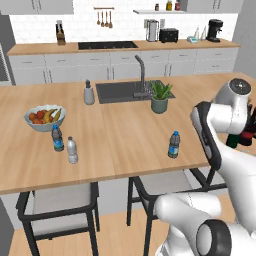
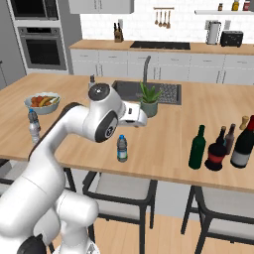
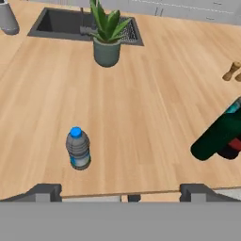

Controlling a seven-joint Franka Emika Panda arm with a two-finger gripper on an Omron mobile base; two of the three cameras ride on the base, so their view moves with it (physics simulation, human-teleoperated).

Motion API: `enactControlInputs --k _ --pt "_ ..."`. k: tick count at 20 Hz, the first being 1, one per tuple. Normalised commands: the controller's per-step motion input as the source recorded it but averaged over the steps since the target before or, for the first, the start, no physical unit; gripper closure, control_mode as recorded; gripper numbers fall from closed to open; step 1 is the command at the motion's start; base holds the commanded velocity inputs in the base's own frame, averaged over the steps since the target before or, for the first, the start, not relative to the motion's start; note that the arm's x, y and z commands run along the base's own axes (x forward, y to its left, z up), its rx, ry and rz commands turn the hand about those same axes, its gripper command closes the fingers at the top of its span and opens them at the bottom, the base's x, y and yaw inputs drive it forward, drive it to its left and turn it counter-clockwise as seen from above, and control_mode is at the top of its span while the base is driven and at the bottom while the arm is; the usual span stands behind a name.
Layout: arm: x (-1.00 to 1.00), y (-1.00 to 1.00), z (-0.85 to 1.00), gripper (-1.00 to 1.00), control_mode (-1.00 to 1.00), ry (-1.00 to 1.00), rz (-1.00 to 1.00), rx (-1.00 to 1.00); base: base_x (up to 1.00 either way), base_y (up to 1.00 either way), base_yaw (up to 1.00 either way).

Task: Move the plastic bottles in the middle to the plastics group, and the glass bottles in the middle to the glass group.

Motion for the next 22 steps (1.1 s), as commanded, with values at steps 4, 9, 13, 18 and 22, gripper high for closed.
enactControlInputs --k 4,9,13,18,22 --pt "0.00 0.66 -0.03 -1.00 -1.00 0.02 0.00 0.17 0.00 0.00 0.00" --pt "0.12 0.44 -0.14 -1.00 -1.00 0.11 0.00 0.08 0.00 0.00 0.00" --pt "0.15 0.17 -0.30 -1.00 -1.00 0.28 0.00 0.00 0.00 0.00 0.00" --pt "0.31 0.04 -0.35 -1.00 -1.00 0.25 0.00 0.00 0.00 0.00 0.00" --pt "0.27 0.00 -0.31 -1.00 -1.00 0.06 0.00 0.00 0.00 0.00 0.00"
